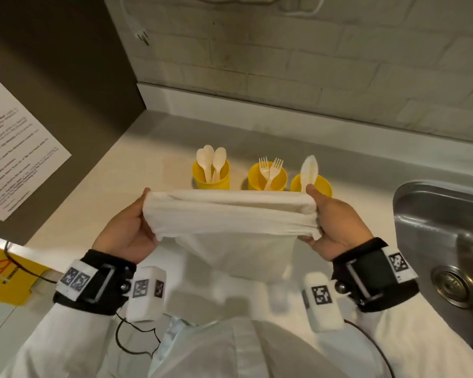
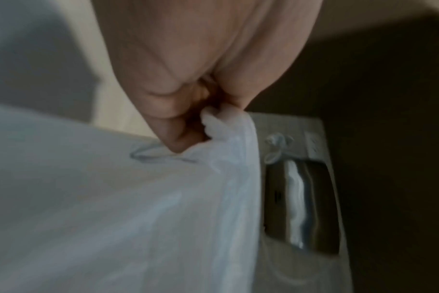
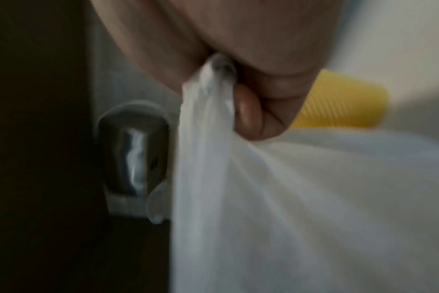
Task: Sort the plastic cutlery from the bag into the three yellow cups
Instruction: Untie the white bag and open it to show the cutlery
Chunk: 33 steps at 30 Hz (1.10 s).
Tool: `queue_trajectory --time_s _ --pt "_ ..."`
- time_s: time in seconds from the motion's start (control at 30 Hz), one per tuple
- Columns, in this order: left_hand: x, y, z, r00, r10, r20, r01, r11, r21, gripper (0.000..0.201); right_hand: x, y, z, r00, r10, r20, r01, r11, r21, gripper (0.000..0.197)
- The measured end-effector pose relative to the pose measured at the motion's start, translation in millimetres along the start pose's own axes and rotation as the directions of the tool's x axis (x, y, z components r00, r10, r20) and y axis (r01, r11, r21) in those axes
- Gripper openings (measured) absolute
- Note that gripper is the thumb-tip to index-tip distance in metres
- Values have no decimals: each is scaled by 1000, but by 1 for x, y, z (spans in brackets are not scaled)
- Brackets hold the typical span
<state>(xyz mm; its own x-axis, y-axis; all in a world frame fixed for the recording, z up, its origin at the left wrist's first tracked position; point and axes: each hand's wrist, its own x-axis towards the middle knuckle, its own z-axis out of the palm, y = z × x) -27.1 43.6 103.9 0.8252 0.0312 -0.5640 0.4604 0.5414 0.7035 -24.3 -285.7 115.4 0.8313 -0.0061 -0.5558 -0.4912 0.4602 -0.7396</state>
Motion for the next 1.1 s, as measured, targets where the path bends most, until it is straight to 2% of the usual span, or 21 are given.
queue_trajectory --time_s 0.03,0.1,0.13,0.17,0.2,0.23,0.27,0.33,0.4,0.43,0.5,0.57,0.7,0.73,0.77,0.8,0.83,0.9,0.97,1.07,1.1 --pt "-1 -3 1 997 -59 56 62 997 -49 50 -1 1 -1 996 89 29 -92 990 104 29" --pt "-4 -9 5 970 -75 231 106 987 -124 57 0 5 1 992 106 70 -114 986 124 28" --pt "-5 -10 6 973 -50 226 75 992 -101 58 1 7 2 998 42 46 -41 999 -24 33" --pt "-6 -9 6 982 -18 187 25 999 -34 55 -2 5 4 998 -57 38 65 958 -280 39" --pt "-7 -6 7 985 28 168 -40 997 72 48 -3 4 4 985 -160 63 167 805 -570 42" --pt "-5 -3 5 984 69 165 -100 977 188 37 -3 4 3 963 -227 143 251 571 -782 38" --pt "-5 0 5 979 115 171 -165 933 319 26 -3 5 2 940 -243 240 320 375 -870 30" --pt "-1 3 3 967 214 141 -256 783 567 21 -1 7 1 891 -292 349 415 207 -886 12" --pt "-2 7 4 952 287 105 -288 724 626 24 2 12 -1 839 -412 355 455 175 -873 11" --pt "-3 10 4 946 308 103 -305 734 607 25 3 13 0 809 -488 327 462 185 -867 13" --pt "-1 12 2 936 339 92 -335 784 523 23 3 11 0 752 -623 217 472 279 -836 12" --pt "2 12 -2 932 355 70 -347 824 447 19 -1 6 1 736 -669 102 474 403 -783 15" --pt "8 13 -6 966 251 66 -259 945 201 26 0 3 -3 812 -583 -30 462 672 -579 10" --pt "8 14 -5 977 204 65 -211 971 113 28 2 4 -5 864 -502 -46 430 780 -454 9" --pt "9 15 -4 987 151 50 -152 988 9 27 3 3 -5 923 -383 -45 360 898 -253 9" --pt "10 16 -5 995 99 26 -96 990 -105 23 3 2 -5 967 -253 -16 253 967 -21 12" --pt "11 17 -5 998 62 23 -56 978 -201 27 4 1 -6 988 -154 16 148 972 181 19" --pt "10 17 -9 998 48 38 -35 960 -278 64 4 -1 -7 995 -39 89 -4 896 445 34" --pt "9 16 -15 997 44 56 -25 954 -298 80 7 3 -9 988 18 155 -97 847 523 43" --pt "8 9 -15 994 -30 104 61 950 -306 89 8 16 -12 958 30 284 -189 811 553 86" --pt "8 7 -13 994 -34 105 62 959 -277 87 7 18 -11 948 27 317 -205 813 545 89"
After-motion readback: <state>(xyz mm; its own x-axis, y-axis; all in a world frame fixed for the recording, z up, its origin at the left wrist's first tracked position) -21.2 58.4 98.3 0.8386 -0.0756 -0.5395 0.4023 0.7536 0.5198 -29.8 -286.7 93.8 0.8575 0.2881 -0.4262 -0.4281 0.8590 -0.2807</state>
